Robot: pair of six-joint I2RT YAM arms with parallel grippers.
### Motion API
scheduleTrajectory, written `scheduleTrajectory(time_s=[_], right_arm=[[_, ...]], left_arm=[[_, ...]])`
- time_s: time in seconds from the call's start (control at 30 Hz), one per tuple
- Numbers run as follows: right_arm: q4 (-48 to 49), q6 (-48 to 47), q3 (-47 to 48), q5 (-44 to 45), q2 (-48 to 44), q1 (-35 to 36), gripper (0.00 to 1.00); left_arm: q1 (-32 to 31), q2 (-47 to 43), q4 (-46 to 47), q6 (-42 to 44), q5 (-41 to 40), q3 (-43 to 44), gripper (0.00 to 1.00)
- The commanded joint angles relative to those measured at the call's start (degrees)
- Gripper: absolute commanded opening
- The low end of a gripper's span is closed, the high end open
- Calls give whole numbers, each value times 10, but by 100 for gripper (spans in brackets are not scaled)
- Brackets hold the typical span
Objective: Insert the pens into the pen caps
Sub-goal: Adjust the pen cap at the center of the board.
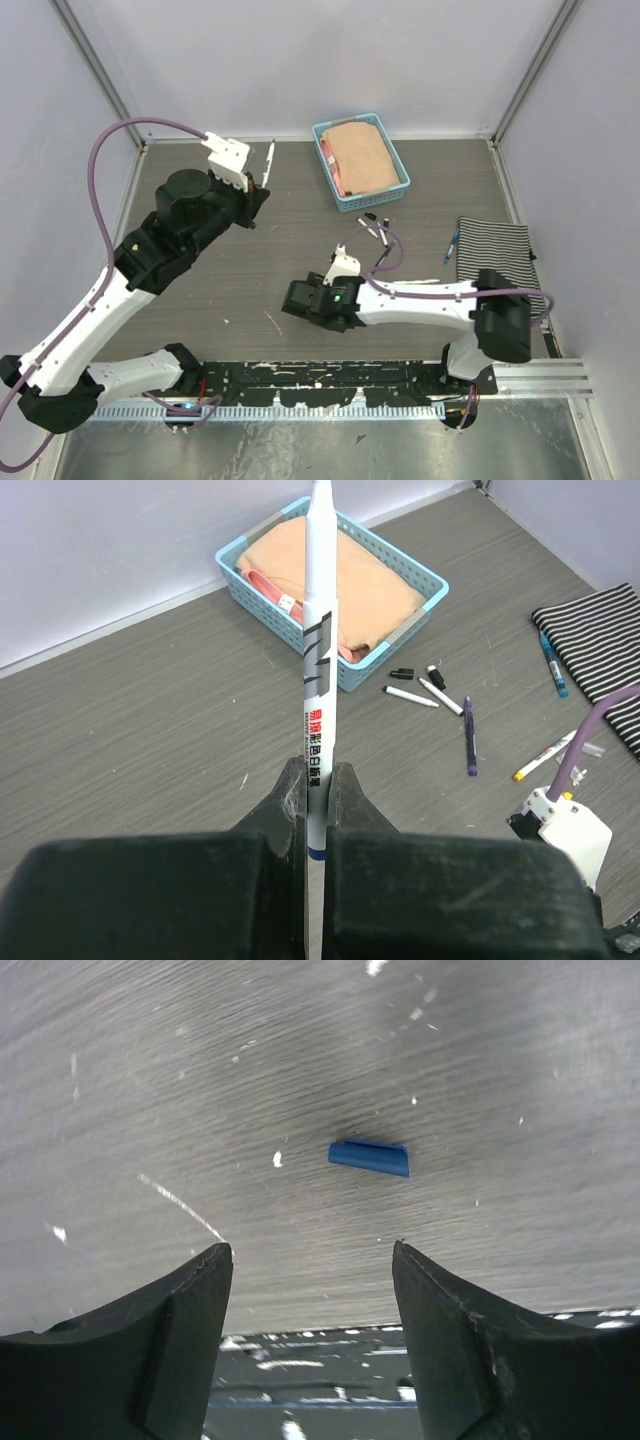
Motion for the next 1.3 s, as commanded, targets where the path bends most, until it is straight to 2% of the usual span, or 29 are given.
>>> scheduleTrajectory(time_s=[0.0,0.17,0.23,0.77,1.27], right_arm=[[-109,298,50,22,56,2,71],[-187,398,104,21,111,0,82],[-189,413,105,16,120,-7,82],[-107,407,72,-85,156,-59,76],[-77,392,62,-108,190,-80,71]], left_arm=[[10,-18,23,-5,5,-6,0],[12,-19,23,-6,8,-7,0],[11,-19,23,-6,10,-6,0],[11,-17,23,-8,20,-7,0],[11,-11,21,-5,20,-6,0]])
